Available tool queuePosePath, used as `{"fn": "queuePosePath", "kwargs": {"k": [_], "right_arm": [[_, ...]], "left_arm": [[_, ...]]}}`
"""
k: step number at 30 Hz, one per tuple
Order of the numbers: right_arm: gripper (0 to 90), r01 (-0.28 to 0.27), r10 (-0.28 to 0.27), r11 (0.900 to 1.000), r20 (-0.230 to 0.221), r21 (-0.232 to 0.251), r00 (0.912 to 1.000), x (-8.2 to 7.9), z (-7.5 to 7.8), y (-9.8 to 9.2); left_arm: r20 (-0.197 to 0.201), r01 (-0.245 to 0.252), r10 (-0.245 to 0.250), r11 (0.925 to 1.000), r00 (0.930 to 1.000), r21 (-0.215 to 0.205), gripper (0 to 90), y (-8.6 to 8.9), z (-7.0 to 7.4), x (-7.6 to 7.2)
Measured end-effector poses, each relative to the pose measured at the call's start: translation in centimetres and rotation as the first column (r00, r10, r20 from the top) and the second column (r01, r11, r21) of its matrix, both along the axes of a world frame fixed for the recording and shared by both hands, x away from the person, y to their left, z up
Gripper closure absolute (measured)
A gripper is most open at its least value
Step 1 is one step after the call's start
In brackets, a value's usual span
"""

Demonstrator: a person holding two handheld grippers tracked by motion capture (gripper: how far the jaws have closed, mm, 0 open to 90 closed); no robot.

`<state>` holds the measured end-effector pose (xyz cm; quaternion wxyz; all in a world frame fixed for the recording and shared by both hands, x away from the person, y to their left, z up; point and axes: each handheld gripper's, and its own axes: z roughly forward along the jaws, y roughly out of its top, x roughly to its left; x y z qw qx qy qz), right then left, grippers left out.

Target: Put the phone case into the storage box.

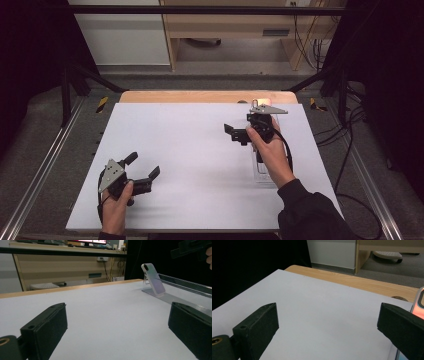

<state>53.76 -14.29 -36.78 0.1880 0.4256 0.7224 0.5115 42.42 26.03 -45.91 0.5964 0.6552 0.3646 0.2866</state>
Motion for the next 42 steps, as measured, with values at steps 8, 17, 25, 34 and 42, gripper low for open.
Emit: {"fn": "queuePosePath", "kwargs": {"k": [8,17,25,34,42], "right_arm": [[4.1,-0.012,0.011,1.000,-0.011,-0.012,0.9999,-0.6,-0.3,0.4],[4.2,-0.023,0.022,0.999,-0.026,-0.029,0.9994,-1.3,-0.5,0.4],[4.2,-0.031,0.029,0.999,-0.029,-0.043,0.9991,-2.0,-0.3,0.0],[4.1,-0.046,0.044,0.997,-0.024,-0.062,0.9987,-3.1,0.2,-0.5],[4.1,-0.047,0.046,0.996,-0.013,-0.073,0.9989,-3.9,0.6,-1.3]], "left_arm": [[-0.001,-0.001,0.001,1.0000,1.0000,-0.001,1.6,0.0,0.0,0.0],[-0.003,0.000,0.000,1.0000,1.0000,-0.002,1.7,0.0,0.0,0.0],[-0.005,0.001,-0.001,1.0000,1.0000,-0.001,1.6,-0.1,0.0,0.0],[-0.007,0.002,-0.002,1.0000,1.0000,-0.001,1.6,-0.1,0.1,-0.2],[-0.006,-0.009,0.009,0.9999,0.9999,0.014,1.6,-0.2,0.2,-0.6]]}}
